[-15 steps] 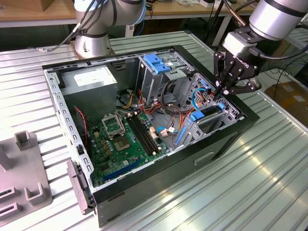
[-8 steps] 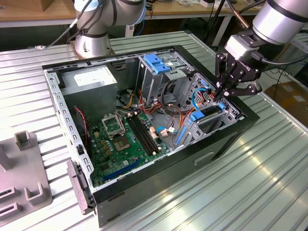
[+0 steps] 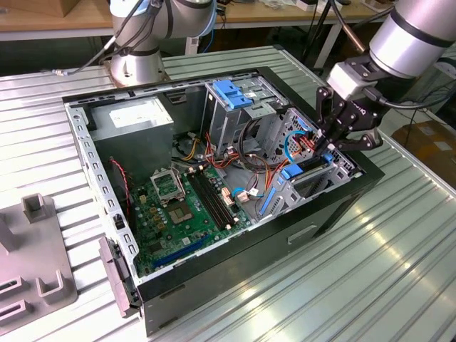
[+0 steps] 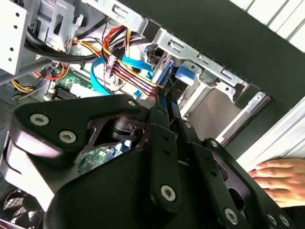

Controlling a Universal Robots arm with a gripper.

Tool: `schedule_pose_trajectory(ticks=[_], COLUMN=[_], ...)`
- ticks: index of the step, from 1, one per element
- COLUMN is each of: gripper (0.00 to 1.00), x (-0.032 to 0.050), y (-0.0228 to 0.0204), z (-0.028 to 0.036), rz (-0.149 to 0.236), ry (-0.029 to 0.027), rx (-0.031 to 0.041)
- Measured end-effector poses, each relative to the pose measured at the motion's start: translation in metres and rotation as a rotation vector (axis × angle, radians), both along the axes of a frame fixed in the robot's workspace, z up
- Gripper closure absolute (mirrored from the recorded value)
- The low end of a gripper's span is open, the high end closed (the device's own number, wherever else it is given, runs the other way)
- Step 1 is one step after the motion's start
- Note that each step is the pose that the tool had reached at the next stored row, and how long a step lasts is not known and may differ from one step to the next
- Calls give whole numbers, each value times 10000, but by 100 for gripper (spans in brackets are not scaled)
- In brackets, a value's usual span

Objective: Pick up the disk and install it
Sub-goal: 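Insert the first disk wire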

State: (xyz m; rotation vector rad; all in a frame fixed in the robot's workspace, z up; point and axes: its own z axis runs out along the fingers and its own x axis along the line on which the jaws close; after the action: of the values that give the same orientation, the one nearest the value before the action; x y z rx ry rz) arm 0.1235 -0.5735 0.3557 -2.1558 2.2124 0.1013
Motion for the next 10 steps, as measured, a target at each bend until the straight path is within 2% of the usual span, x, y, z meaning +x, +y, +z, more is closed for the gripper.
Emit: schedule_pose_trajectory(ticks=[7,10], gripper=[84,84], x=[-1,-3], y=[-7,-8], z=[-15,-25], rz=[-19,91], ry=[5,7], rx=[0,1])
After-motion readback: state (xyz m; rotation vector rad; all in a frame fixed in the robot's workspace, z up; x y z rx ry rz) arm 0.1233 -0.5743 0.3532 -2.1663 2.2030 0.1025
